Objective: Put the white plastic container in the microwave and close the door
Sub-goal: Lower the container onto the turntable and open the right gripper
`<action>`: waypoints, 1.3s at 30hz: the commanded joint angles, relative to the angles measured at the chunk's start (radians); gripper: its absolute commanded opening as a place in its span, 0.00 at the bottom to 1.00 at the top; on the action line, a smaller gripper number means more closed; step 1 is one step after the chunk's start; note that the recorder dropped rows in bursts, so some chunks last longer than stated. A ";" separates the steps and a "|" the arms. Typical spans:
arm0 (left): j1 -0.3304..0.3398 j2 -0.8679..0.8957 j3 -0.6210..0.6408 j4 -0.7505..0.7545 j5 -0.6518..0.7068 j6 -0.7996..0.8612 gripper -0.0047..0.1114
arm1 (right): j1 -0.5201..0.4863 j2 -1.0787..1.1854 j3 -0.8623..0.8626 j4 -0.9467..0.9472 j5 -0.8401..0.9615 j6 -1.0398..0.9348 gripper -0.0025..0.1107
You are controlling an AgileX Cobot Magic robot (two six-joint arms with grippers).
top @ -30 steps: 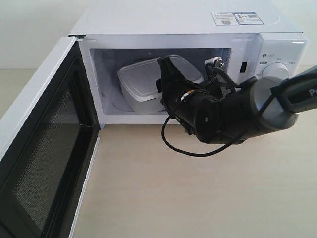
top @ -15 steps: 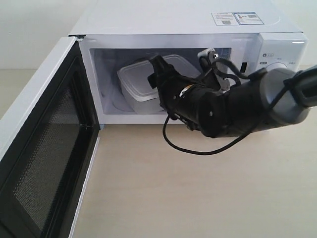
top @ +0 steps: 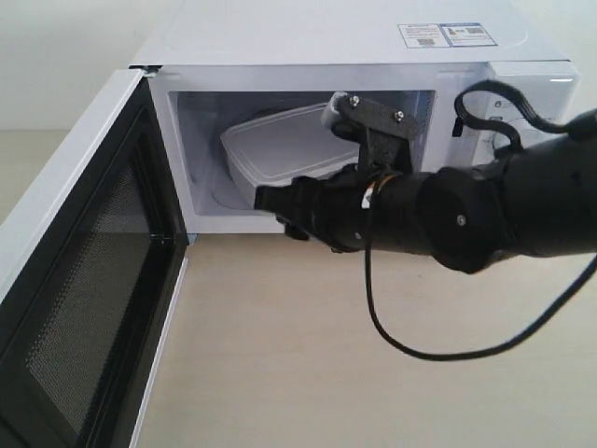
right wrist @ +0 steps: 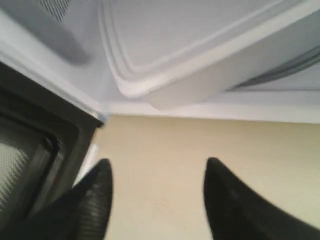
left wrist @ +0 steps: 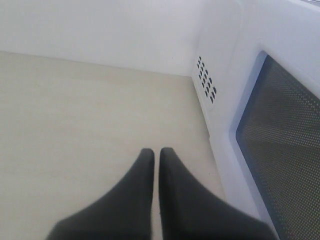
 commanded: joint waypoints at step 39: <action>-0.002 -0.003 0.004 0.002 -0.001 -0.008 0.08 | -0.001 0.377 -0.216 0.081 -0.580 -0.400 0.02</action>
